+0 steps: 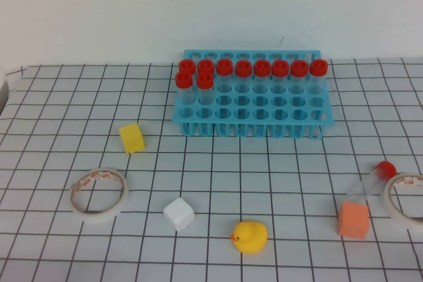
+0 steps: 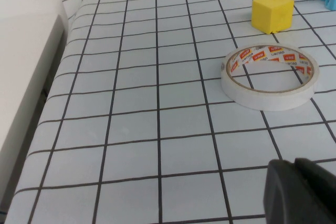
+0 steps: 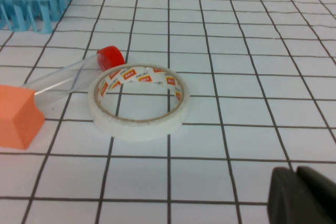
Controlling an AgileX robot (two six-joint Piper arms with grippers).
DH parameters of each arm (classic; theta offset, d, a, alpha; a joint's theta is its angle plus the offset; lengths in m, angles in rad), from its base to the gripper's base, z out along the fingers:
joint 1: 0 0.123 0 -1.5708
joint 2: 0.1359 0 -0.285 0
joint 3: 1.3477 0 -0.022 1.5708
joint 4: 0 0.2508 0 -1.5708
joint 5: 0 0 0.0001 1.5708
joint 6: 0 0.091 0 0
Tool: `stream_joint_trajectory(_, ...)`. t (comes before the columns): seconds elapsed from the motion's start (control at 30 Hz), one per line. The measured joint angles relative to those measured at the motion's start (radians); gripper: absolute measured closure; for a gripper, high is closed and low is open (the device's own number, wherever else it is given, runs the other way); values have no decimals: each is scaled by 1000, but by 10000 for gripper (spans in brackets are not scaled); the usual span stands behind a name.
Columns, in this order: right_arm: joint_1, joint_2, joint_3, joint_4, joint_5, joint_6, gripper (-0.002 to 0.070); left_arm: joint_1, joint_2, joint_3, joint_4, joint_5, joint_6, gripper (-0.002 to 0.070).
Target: Place the test tubes
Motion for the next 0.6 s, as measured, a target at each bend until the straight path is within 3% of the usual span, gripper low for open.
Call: stream_joint_trajectory(0.6, 0, 0, 0, -53, 0, 0, 678, 0, 0, 0, 0, 0, -4, 676)
